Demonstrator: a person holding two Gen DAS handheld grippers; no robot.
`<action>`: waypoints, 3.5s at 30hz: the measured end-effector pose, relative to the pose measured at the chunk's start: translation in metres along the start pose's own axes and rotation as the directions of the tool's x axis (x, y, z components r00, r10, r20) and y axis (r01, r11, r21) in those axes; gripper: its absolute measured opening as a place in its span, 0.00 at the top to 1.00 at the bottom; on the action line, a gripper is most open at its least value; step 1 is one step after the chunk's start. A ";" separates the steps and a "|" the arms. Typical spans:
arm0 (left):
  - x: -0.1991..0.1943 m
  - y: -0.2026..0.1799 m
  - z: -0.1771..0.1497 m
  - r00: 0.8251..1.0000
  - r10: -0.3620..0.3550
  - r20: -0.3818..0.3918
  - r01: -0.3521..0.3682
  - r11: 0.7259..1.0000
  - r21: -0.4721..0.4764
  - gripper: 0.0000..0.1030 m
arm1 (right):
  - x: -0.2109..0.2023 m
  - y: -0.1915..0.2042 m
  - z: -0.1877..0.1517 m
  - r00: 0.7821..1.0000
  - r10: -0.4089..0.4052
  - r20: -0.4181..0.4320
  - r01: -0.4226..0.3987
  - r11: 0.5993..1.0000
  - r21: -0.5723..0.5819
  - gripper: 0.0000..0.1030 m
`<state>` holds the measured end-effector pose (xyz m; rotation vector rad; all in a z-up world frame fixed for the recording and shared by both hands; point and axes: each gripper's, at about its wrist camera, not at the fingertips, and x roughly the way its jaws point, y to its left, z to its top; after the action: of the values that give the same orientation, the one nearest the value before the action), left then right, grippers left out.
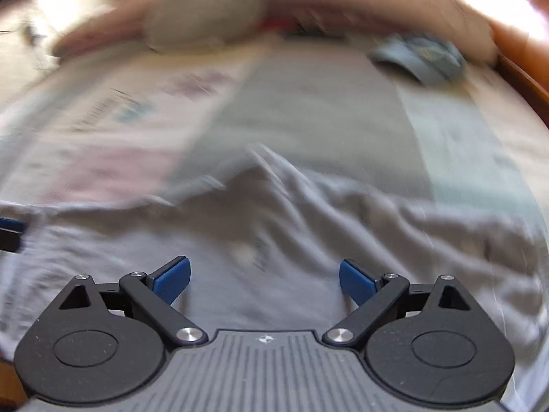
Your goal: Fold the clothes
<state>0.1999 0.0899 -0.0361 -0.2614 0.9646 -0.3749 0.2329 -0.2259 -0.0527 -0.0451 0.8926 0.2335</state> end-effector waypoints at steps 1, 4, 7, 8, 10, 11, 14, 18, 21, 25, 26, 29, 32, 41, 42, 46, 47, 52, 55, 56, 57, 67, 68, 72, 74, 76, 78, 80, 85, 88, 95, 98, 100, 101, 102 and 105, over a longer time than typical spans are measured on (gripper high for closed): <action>-0.004 -0.006 0.007 1.000 -0.018 0.015 0.018 1.000 0.014 0.31 | -0.006 -0.003 -0.002 1.000 0.010 0.017 -0.010 1.000 0.009 0.06; -0.003 -0.028 0.036 0.991 -0.127 0.033 0.125 0.991 0.054 0.30 | -0.023 -0.011 -0.010 0.998 0.027 0.065 -0.029 0.999 0.031 0.02; 0.019 -0.054 0.070 0.964 -0.267 0.005 0.266 0.961 0.075 0.29 | -0.033 -0.016 -0.021 0.995 0.012 0.094 -0.014 1.000 0.022 0.02; 0.032 -0.063 0.081 0.948 -0.317 -0.014 0.317 0.946 0.074 0.29 | -0.035 -0.017 -0.024 0.995 0.012 0.100 -0.014 1.000 0.017 0.02; 0.067 -0.080 0.099 0.920 -0.389 -0.049 0.392 0.917 0.072 0.29 | -0.041 -0.020 -0.031 0.993 0.015 0.116 -0.018 0.999 0.028 0.02; 0.086 -0.088 0.107 0.909 -0.411 -0.069 0.416 0.907 0.063 0.29 | -0.043 -0.022 -0.034 0.992 0.021 0.125 -0.025 0.999 0.035 0.01; 0.137 -0.100 0.122 0.897 -0.420 -0.139 0.424 0.906 -0.005 0.30 | -0.050 -0.026 -0.044 0.987 0.037 0.157 -0.049 0.996 0.074 0.00; 0.168 -0.103 0.128 0.885 -0.425 -0.188 0.421 0.905 -0.063 0.31 | -0.055 -0.034 -0.058 0.983 0.057 0.177 -0.080 0.989 0.126 0.00; 0.175 -0.102 0.126 0.870 -0.440 -0.220 0.430 0.898 -0.098 0.30 | -0.049 -0.040 -0.069 0.982 0.086 0.170 -0.113 0.982 0.152 0.00; 0.188 -0.103 0.123 0.849 -0.461 -0.256 0.442 0.887 -0.133 0.30 | -0.042 -0.038 -0.075 0.980 0.082 0.184 -0.104 0.988 0.112 0.00; 0.192 -0.104 0.124 0.845 -0.470 -0.256 0.448 0.883 -0.141 0.30 | -0.040 -0.036 -0.075 0.980 0.077 0.183 -0.095 0.991 0.092 0.00; 0.204 -0.104 0.135 0.840 -0.503 -0.204 0.472 0.862 -0.184 0.30 | -0.037 -0.033 -0.077 0.980 0.068 0.185 -0.078 0.996 0.049 0.00; 0.224 -0.100 0.145 0.850 -0.490 -0.192 0.449 0.866 -0.221 0.32 | -0.036 -0.032 -0.079 0.979 0.063 0.192 -0.068 0.998 0.018 0.00; 0.194 -0.086 0.143 0.881 -0.454 -0.133 0.427 0.884 -0.189 0.31 | -0.044 -0.032 -0.089 0.980 0.053 0.194 -0.053 0.999 -0.006 0.00; 0.187 -0.087 0.146 0.882 -0.453 -0.127 0.430 0.886 -0.172 0.31 | -0.045 -0.033 -0.090 0.980 0.050 0.192 -0.050 0.999 -0.008 0.00; 0.164 -0.107 0.146 0.848 -0.509 -0.146 0.498 0.861 -0.105 0.27 | -0.050 -0.035 -0.093 0.983 0.033 0.182 -0.032 0.999 -0.009 0.00; 0.163 -0.116 0.144 0.832 -0.529 -0.167 0.521 0.848 -0.092 0.26 | -0.051 -0.035 -0.093 0.984 0.022 0.178 -0.021 1.000 -0.006 0.00; 0.199 -0.161 0.119 0.803 -0.505 -0.316 0.525 0.851 -0.023 0.25 | -0.053 -0.038 -0.092 0.986 -0.010 0.168 0.005 1.000 0.027 0.00; 0.219 -0.166 0.115 0.817 -0.479 -0.320 0.497 0.867 -0.031 0.28 | -0.055 -0.039 -0.095 0.986 -0.029 0.165 0.025 0.999 0.026 0.00; 0.222 -0.165 0.116 0.817 -0.484 -0.312 0.498 0.866 -0.042 0.26 | -0.056 -0.040 -0.098 0.985 -0.036 0.167 0.031 0.999 0.031 0.00; 0.224 -0.164 0.116 0.817 -0.489 -0.304 0.498 0.865 -0.053 0.26 | -0.058 -0.041 -0.101 0.985 -0.043 0.170 0.037 0.999 0.036 0.00; 0.155 -0.172 0.126 0.858 -0.461 -0.228 0.483 0.874 0.048 0.26 | -0.080 -0.069 -0.087 0.971 -0.072 0.228 0.054 0.995 0.086 0.00; 0.143 -0.169 0.127 0.866 -0.455 -0.207 0.475 0.878 0.059 0.26 | -0.080 -0.075 -0.079 0.965 -0.083 0.247 0.063 0.994 0.089 0.00; 0.108 -0.155 0.125 0.911 -0.382 -0.152 0.398 0.912 0.095 0.26 | -0.064 -0.109 -0.039 0.955 -0.041 0.293 -0.003 0.989 0.146 0.00; 0.097 -0.148 0.119 0.928 -0.347 -0.135 0.361 0.927 0.104 0.26 | -0.045 -0.130 -0.025 0.957 0.027 0.288 -0.094 0.970 0.224 0.00; 0.086 -0.139 0.110 0.942 -0.313 -0.122 0.325 0.940 0.101 0.26 | -0.023 -0.148 -0.020 0.964 0.025 0.266 -0.106 0.949 0.296 0.00; 0.077 -0.132 0.099 0.956 -0.271 -0.112 0.282 0.955 0.094 0.26 | -0.012 -0.160 -0.022 0.967 -0.037 0.251 -0.050 0.942 0.331 0.05; 0.068 -0.125 0.087 0.970 -0.218 -0.107 0.229 0.968 0.101 0.26 | -0.014 -0.167 -0.028 0.960 -0.054 0.273 -0.042 0.942 0.333 0.08; 0.049 -0.114 0.058 0.994 -0.031 -0.101 0.052 0.976 0.213 0.25 | -0.037 -0.150 -0.031 0.970 -0.053 0.238 -0.018 0.957 0.288 0.03; 0.042 -0.112 0.039 0.994 0.064 -0.089 -0.036 0.959 0.282 0.25 | -0.053 -0.134 -0.036 0.975 -0.051 0.217 -0.002 0.971 0.239 0.00; 0.043 -0.121 0.007 0.995 0.047 -0.086 -0.013 0.935 0.355 0.25 | -0.058 -0.068 -0.099 0.982 -0.086 0.166 0.090 0.996 -0.015 0.00; 0.045 -0.122 -0.004 0.996 0.036 -0.084 -0.003 0.933 0.361 0.25 | -0.072 -0.066 -0.121 0.977 -0.117 0.178 0.124 0.992 -0.026 0.00; 0.046 -0.121 -0.010 0.996 0.028 -0.085 0.005 0.933 0.359 0.25 | -0.080 -0.067 -0.123 0.983 -0.132 0.131 0.134 0.991 -0.007 0.00; 0.046 -0.121 -0.013 0.996 0.023 -0.085 0.009 0.933 0.361 0.25 | -0.083 -0.068 -0.120 0.987 -0.131 0.097 0.130 0.991 0.016 0.00; 0.045 -0.121 -0.013 0.996 0.019 -0.082 0.013 0.929 0.370 0.25 | -0.086 -0.067 -0.115 0.988 -0.130 0.087 0.128 0.991 0.025 0.00; 0.045 -0.124 -0.011 0.998 0.024 -0.060 0.003 0.909 0.417 0.25 | -0.091 -0.049 -0.098 0.975 -0.118 0.187 0.121 0.993 -0.004 0.00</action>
<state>0.1896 -0.0419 -0.0283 0.1475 0.9235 -0.5719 0.1138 -0.3039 -0.0468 -0.0894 0.6987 0.1294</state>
